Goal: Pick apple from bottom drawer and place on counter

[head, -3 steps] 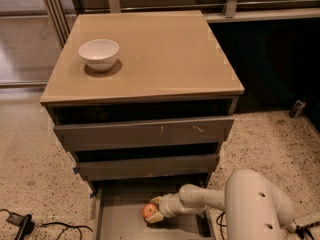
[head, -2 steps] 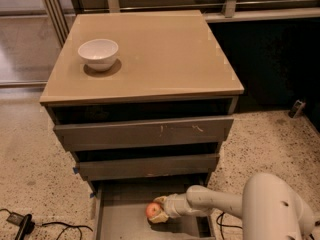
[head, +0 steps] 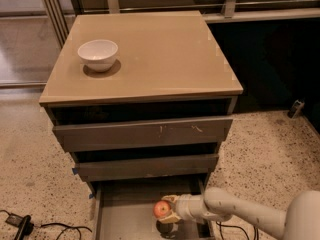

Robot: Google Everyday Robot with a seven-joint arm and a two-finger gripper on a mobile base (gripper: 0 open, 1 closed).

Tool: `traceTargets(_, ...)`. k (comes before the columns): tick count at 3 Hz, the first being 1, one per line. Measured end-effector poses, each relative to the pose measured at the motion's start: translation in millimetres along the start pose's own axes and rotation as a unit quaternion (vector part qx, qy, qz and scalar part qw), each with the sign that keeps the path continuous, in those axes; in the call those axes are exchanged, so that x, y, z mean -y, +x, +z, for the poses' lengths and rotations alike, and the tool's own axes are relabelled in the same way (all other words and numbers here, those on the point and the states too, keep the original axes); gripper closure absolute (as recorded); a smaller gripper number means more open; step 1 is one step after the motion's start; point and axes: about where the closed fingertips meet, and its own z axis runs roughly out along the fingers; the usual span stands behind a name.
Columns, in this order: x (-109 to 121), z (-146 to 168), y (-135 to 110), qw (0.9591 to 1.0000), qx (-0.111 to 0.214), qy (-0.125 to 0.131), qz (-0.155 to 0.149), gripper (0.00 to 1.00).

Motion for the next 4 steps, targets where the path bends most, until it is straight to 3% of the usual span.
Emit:
traceTargets(1,7,-85,-45,0.9987,0.018,0.031,-0.036,1.00)
traceTargets(2,17,-164,-83,0.9957,0.003,0.068,-0.062,1.00)
traceTargets(4,17,-167,-91,0.9958,-0.004,0.065,-0.065,1.00)
